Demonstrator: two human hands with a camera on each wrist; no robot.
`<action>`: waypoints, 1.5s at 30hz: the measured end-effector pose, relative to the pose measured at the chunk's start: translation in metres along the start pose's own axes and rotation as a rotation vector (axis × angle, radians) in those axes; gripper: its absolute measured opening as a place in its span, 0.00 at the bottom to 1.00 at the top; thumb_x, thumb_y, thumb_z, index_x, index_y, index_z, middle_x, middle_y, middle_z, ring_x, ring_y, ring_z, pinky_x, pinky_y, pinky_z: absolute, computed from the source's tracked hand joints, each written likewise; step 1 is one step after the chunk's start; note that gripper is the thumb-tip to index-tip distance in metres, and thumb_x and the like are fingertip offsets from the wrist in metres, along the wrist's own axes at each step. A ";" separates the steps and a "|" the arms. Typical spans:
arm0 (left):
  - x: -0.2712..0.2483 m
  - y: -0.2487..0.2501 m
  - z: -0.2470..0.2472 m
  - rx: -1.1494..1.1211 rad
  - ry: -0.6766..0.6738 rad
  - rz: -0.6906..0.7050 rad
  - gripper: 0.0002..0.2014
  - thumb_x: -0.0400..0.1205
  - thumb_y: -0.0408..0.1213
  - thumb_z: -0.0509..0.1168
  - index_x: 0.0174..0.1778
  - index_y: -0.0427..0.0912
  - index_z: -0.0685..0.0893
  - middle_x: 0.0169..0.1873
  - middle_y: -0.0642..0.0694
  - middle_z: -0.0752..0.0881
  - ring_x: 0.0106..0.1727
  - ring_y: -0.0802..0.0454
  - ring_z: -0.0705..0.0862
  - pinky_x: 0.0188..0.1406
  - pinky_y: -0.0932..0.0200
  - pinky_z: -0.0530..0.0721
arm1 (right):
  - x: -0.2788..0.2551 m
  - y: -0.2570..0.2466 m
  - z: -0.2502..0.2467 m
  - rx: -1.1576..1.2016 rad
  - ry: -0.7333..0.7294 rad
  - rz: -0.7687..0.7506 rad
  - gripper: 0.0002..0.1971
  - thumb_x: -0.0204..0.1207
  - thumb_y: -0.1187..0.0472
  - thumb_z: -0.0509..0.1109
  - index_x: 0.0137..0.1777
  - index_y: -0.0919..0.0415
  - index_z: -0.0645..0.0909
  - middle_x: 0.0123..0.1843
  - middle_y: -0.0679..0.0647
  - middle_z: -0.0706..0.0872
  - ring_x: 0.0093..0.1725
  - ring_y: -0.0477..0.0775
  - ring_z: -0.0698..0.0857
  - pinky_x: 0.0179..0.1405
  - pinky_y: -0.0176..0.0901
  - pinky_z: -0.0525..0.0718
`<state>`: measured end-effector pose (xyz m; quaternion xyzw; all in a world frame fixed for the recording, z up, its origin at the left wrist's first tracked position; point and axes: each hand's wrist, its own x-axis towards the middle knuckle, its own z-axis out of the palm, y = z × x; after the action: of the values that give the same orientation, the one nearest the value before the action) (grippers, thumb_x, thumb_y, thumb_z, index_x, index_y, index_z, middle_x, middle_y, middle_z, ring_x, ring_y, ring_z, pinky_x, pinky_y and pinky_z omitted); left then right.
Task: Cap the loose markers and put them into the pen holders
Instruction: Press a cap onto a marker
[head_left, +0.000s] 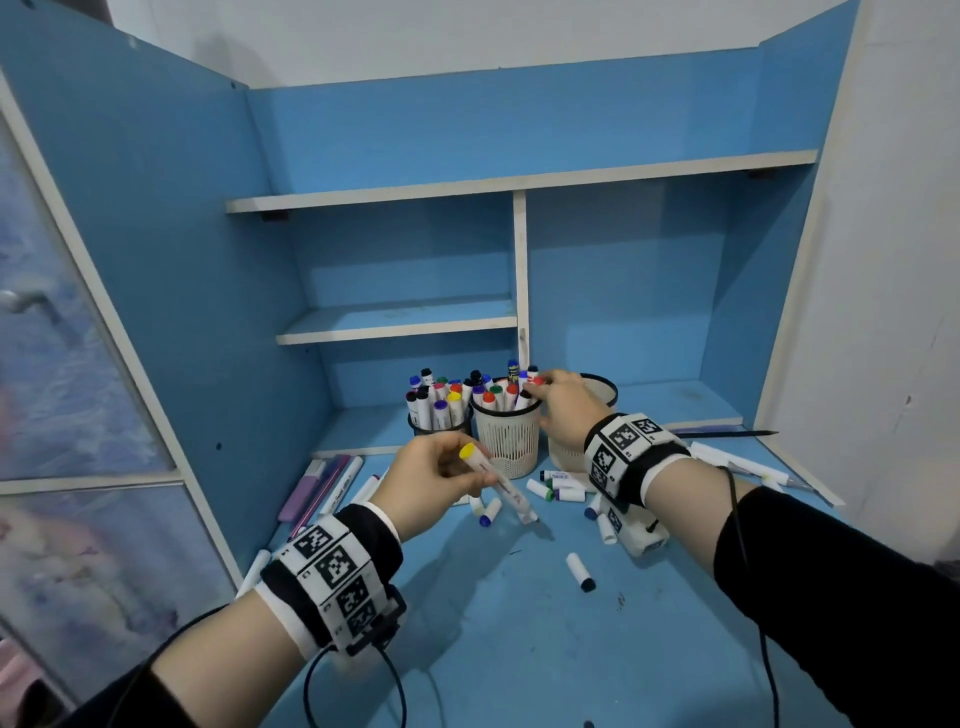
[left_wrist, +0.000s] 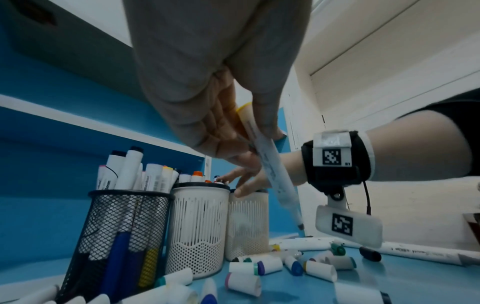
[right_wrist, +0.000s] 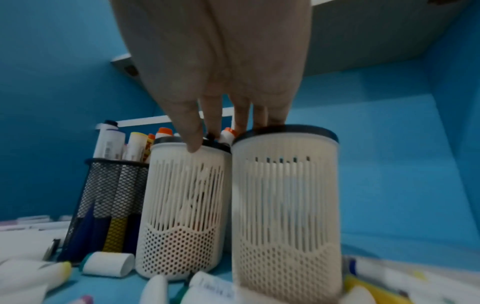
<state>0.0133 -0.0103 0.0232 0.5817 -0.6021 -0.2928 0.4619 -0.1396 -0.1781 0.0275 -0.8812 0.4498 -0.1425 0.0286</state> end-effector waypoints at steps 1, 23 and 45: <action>-0.004 0.002 -0.001 -0.017 0.006 -0.003 0.05 0.74 0.29 0.73 0.41 0.41 0.85 0.35 0.45 0.90 0.33 0.57 0.87 0.29 0.70 0.80 | -0.004 0.002 0.002 0.011 -0.025 0.016 0.27 0.79 0.63 0.64 0.79 0.51 0.66 0.75 0.59 0.70 0.74 0.61 0.65 0.74 0.53 0.68; -0.122 -0.028 -0.008 -0.238 0.095 -0.290 0.02 0.78 0.29 0.69 0.43 0.40 0.85 0.30 0.50 0.89 0.31 0.56 0.88 0.30 0.67 0.80 | -0.103 -0.016 0.005 -0.242 -0.636 -0.294 0.11 0.70 0.59 0.76 0.53 0.54 0.86 0.49 0.51 0.82 0.38 0.44 0.76 0.31 0.27 0.71; -0.115 -0.048 0.087 -0.770 0.151 -0.395 0.01 0.78 0.22 0.66 0.43 0.28 0.82 0.29 0.39 0.87 0.27 0.48 0.86 0.33 0.62 0.87 | -0.111 0.049 -0.004 -0.065 -0.504 0.175 0.29 0.74 0.63 0.71 0.76 0.59 0.72 0.53 0.54 0.88 0.49 0.50 0.81 0.46 0.35 0.75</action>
<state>-0.0558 0.0782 -0.0797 0.4909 -0.2908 -0.5351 0.6230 -0.2407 -0.1181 -0.0023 -0.8472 0.5072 0.0987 0.1233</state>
